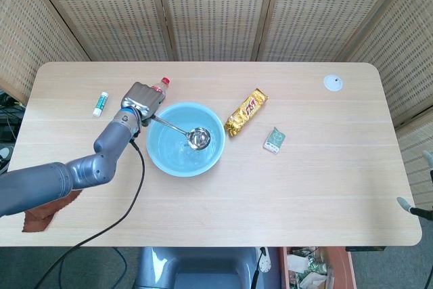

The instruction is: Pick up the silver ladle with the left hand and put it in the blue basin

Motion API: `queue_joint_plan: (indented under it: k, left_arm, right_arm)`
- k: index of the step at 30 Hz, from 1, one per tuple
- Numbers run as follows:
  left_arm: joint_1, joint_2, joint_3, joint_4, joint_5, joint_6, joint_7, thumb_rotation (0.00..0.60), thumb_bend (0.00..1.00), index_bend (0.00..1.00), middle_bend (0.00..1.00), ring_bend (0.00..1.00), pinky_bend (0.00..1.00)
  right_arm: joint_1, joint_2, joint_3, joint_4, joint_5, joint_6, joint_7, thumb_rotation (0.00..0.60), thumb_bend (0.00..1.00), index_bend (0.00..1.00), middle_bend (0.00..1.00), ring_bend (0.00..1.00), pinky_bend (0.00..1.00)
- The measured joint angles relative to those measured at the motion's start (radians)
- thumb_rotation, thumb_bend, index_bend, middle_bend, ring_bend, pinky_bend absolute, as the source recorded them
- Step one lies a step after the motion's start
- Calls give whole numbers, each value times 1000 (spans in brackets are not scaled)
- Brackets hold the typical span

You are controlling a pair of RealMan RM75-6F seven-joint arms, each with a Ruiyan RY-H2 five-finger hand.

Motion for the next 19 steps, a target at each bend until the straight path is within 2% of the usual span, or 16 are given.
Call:
queue_joint_plan:
  k: [7,19]
  left_arm:
    - [-71,33,58,-37,-81,-17,12,600,738,994,1000,974,1000]
    - [-167,87,126,-122,-165,-8,7,600,740,994,1000,974,1000]
  right_arm:
    - [2,1,1,1,3,-6,2,600,0,0,0,0,0]
    - [-2,4,-1,-4,-5,3,8,600,0,0,0,0,0]
